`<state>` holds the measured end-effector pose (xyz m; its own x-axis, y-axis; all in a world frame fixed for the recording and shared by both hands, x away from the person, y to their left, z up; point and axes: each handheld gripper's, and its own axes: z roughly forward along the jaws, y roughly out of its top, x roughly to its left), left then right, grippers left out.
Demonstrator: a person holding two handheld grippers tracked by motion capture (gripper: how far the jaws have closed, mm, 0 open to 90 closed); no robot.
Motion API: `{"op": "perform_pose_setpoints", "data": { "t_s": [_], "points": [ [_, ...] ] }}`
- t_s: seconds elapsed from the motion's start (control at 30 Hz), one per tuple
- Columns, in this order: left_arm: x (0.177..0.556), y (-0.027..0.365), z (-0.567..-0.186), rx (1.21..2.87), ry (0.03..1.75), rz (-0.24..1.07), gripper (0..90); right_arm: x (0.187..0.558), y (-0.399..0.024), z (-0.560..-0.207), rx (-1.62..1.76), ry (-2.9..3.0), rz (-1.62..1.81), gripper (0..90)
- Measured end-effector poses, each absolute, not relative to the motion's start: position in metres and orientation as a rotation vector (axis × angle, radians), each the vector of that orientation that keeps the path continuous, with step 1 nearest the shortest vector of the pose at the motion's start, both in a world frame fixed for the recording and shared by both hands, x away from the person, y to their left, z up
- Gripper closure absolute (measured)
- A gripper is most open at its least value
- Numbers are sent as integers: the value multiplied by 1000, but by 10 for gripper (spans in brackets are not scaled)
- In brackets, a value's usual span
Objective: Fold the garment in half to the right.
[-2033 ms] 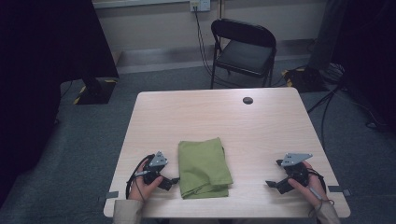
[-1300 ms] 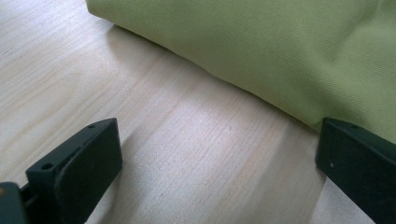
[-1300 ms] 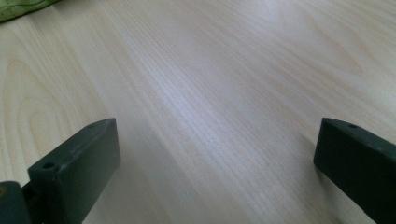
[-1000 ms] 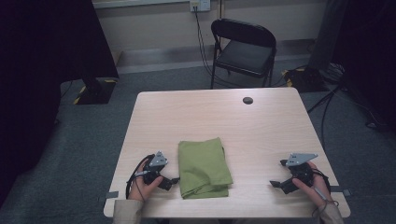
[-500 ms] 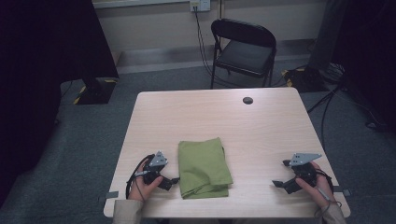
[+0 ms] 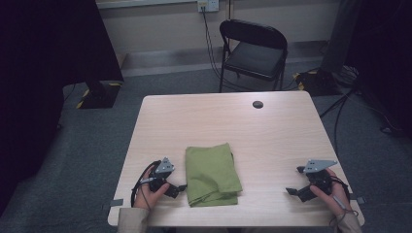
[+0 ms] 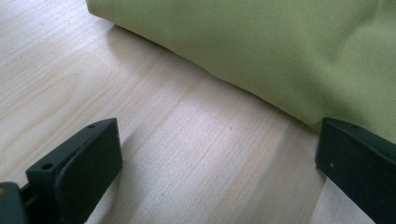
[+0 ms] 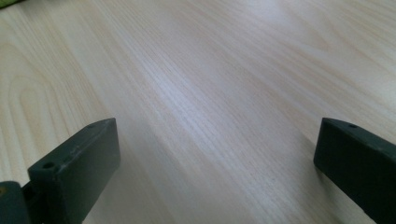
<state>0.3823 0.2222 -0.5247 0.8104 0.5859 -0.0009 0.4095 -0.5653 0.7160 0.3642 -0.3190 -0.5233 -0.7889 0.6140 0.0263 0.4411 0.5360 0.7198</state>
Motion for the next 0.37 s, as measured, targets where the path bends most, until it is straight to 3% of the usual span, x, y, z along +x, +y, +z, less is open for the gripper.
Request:
{"op": "perform_pose_setpoints", "data": {
  "t_s": [0.37],
  "points": [
    [383,223,-525,2249,733,307,0,363,-318,-524,869,2542,1062,0]
  ]
}}
